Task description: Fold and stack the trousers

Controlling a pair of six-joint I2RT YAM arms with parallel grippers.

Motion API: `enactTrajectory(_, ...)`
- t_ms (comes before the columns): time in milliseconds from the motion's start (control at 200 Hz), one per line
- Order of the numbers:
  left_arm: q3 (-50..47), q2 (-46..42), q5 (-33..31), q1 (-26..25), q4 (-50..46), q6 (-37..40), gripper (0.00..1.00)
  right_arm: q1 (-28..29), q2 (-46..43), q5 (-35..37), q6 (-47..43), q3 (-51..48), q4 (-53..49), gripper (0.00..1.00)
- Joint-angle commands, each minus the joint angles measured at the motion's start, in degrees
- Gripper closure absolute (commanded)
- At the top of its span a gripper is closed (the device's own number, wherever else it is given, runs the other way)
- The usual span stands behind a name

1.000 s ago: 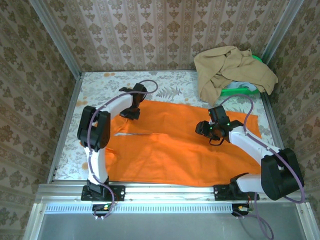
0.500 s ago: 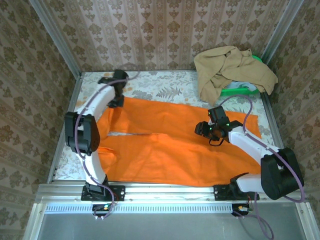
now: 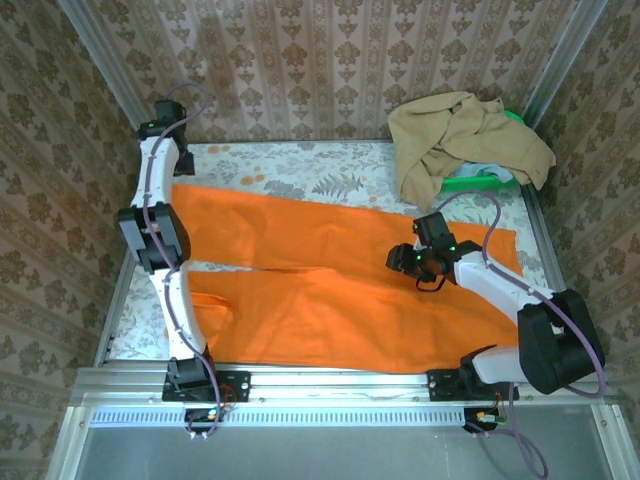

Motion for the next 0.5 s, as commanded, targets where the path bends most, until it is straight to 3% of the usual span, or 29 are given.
enactTrajectory(0, 3.9, -1.4, 4.4, 0.1, -8.2, -3.5, 0.00, 1.6, -0.6, -0.2, -0.2, 1.8, -0.9, 0.45)
enactTrajectory(100, -5.6, -11.4, 5.0, -1.0, -7.3, -5.9, 0.00, 4.8, -1.3, 1.1, -0.1, 2.7, -1.2, 0.45)
enactTrajectory(350, -53.4, -53.1, 16.1, -4.5, 0.7, -18.2, 0.00, 7.6, -6.8, 3.3, -0.7, 2.1, -2.3, 0.44)
enactTrajectory(430, -67.3, -62.3, 19.3, -8.2, 1.3, -24.4, 0.03, 7.4, -9.2, 3.5, -2.0, 1.2, -3.5, 0.43)
enactTrajectory(495, -76.2, -66.0, 21.6, -14.3, 3.0, -30.5, 0.09, 7.3, -11.1, 2.9, -2.9, 0.2, -3.7, 0.41)
